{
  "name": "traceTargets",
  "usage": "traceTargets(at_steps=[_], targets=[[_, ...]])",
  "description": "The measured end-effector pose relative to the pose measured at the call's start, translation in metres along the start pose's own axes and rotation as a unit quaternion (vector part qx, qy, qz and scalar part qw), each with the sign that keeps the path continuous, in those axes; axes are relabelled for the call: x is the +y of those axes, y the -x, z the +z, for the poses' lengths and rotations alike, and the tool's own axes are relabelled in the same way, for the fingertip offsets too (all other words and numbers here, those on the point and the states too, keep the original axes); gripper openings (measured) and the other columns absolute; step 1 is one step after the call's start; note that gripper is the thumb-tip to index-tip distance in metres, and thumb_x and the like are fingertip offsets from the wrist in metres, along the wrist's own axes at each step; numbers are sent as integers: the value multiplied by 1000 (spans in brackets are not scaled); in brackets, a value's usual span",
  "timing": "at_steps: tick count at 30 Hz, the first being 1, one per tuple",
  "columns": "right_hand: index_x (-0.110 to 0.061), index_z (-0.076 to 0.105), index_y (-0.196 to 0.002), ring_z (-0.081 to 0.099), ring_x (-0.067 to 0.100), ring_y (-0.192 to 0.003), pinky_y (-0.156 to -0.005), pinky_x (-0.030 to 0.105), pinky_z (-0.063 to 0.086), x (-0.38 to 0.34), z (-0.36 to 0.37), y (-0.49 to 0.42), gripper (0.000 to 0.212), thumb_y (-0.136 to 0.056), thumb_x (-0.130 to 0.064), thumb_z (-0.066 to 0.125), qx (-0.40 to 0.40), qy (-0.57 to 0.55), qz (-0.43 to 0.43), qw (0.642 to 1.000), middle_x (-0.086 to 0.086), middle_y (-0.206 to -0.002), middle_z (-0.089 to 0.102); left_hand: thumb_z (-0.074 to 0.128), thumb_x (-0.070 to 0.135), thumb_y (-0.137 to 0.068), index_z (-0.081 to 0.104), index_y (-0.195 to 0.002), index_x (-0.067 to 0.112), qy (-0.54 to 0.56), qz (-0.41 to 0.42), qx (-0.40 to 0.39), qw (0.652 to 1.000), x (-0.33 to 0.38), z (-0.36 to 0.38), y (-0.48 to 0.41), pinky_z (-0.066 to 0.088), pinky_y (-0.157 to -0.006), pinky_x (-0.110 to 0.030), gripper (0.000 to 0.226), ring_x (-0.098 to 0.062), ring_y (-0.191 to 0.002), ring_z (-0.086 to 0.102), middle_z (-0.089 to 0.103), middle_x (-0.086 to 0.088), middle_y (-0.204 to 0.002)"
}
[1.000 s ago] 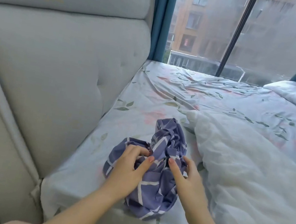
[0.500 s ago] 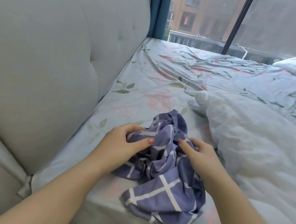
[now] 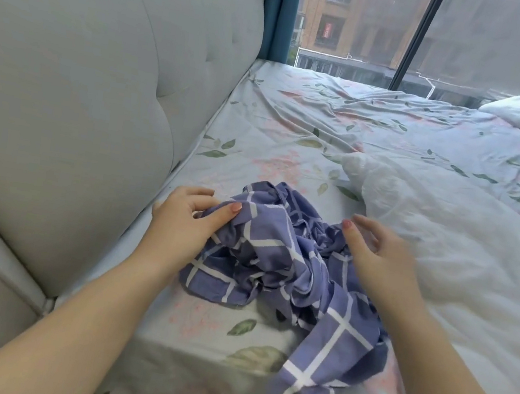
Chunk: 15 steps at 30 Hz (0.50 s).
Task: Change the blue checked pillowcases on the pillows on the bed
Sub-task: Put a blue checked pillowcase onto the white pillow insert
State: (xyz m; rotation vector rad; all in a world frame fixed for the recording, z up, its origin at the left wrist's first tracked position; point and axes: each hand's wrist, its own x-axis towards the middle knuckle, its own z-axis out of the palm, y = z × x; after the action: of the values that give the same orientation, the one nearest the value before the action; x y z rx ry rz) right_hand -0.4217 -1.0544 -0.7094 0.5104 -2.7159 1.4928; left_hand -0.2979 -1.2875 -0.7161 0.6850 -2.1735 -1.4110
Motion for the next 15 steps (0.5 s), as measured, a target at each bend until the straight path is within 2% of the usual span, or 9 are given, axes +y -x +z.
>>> traceTargets(at_steps=[2, 4, 6, 7, 9, 10, 13, 15], targets=[[-26, 71, -107, 61, -4, -88, -79, 18, 49, -2, 4, 4, 24, -93, -42, 60, -9, -5, -40, 999, -8, -109, 68, 67, 49, -88, 80, -81, 33, 34, -7, -9, 999, 2, 2, 1, 43, -107, -43, 22, -14, -119, 57, 66, 11, -119], [-27, 73, -92, 64, -1, -78, -67, 10, 48, -4, 8, 8, 12, -92, -36, 64, -21, -11, -56, 998, -10, -91, 71, 60, 38, -96, 79, -82, 15, 62, -9, -24, 998, 6, 4, 4, 51, -98, -44, 32, -20, -98, 69, 76, -1, -96], [-29, 72, -86, 63, -1, -73, -65, 11, 47, -3, 10, 9, 11, -92, -34, 63, -27, -29, -45, 998, -12, -79, 71, 55, 32, -99, 74, -81, 2, 67, -3, -16, 998, 10, 6, 6, 53, -85, -40, 40, -23, -77, 68, 74, -10, -77], [-30, 71, -85, 64, 2, -74, -69, 18, 51, -2, 10, 8, 13, -93, -36, 62, -33, -48, -30, 998, -12, -75, 70, 54, 31, -100, 73, -80, 0, 66, 1, -12, 998, 11, 7, 7, 52, -80, -37, 41, -22, -72, 66, 74, -10, -74], [-34, 68, -85, 67, 14, -78, -76, 34, 55, 1, 10, 5, 16, -95, -41, 57, -48, -59, -2, 997, -9, -74, 70, 54, 30, -100, 73, -78, 2, 60, 7, -9, 998, 13, 8, 7, 49, -74, -33, 40, -18, -67, 64, 73, -7, -70], [-36, 66, -85, 67, 18, -79, -77, 37, 54, 2, 9, 4, 16, -95, -43, 55, -51, -49, 3, 998, -8, -75, 70, 54, 31, -100, 74, -77, 4, 59, 8, -9, 998, 14, 8, 8, 49, -72, -32, 40, -16, -66, 63, 73, -5, -70], [-37, 63, -91, 67, 19, -80, -71, 32, 51, 6, 2, 1, 14, -96, -45, 52, -44, -21, 4, 999, -6, -82, 68, 56, 34, -99, 76, -76, 12, 65, -4, -10, 998, 14, 8, 8, 49, -69, -31, 38, -15, -65, 63, 73, -4, -69], [-33, 65, -92, 66, 18, -79, -68, 30, 50, 7, -1, 1, 16, -96, -45, 54, -49, -9, 8, 999, -4, -84, 69, 55, 40, -98, 74, -77, 8, 73, -16, -10, 997, 14, 7, 8, 46, -62, -32, 42, -21, -57, 59, 71, -8, -65]])
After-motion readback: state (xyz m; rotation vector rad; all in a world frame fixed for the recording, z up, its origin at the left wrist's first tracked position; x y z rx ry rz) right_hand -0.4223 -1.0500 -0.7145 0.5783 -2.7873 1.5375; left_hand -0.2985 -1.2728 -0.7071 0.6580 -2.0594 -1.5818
